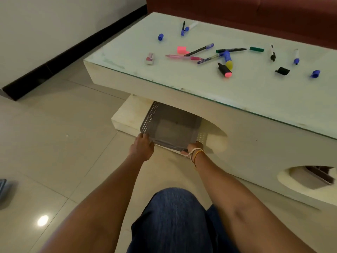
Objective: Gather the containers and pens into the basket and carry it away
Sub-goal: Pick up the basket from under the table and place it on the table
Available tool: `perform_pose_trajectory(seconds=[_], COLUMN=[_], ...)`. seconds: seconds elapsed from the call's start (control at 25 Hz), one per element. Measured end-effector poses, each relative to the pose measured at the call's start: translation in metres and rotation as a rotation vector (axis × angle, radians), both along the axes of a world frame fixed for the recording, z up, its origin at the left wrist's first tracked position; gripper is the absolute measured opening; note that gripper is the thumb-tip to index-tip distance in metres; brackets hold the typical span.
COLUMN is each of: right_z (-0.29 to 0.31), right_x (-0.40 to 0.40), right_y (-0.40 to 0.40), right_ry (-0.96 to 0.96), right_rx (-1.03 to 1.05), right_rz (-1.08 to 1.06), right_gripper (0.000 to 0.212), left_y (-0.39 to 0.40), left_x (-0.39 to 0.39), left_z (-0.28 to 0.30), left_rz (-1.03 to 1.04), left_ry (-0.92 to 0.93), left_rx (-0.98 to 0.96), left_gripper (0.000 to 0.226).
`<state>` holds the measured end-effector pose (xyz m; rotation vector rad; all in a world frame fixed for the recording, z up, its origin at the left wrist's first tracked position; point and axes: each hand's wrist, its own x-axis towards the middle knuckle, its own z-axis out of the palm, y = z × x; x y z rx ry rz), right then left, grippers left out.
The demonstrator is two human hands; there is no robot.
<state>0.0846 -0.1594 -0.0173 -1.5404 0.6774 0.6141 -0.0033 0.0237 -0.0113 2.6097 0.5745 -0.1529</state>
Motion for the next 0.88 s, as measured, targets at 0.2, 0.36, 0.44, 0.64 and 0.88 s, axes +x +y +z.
perform_pose_trajectory(seconds=[0.2, 0.36, 0.44, 0.64, 0.88], right_z=[0.015, 0.033, 0.038, 0.035, 0.042], right_x=[-0.008, -0.025, -0.03, -0.025, -0.01], right_y=[0.0, 0.004, 0.007, 0.019, 0.04], right_ry=[0.037, -0.036, -0.052, -0.103, -0.036], right_rx=[0.097, 0.079, 0.09, 0.084, -0.004], right_rz=[-0.033, 0.11, 0.163, 0.225, 0.231], right_gripper=[0.046, 0.026, 0.024, 0.021, 0.019], left_y=[0.007, 0.014, 0.017, 0.028, 0.042], left_x=[0.005, -0.019, -0.034, -0.045, -0.036], left_z=[0.02, 0.036, 0.036, 0.029, 0.048], left_rz=[0.472, 0.879, 0.929, 0.96, 1.076], left_ry=[-0.131, -0.198, -0.22, -0.269, -0.25], left_rx=[-0.43, -0.667, -0.658, -0.636, -0.643], left_gripper=[0.048, 0.031, 0.023, 0.016, 0.022])
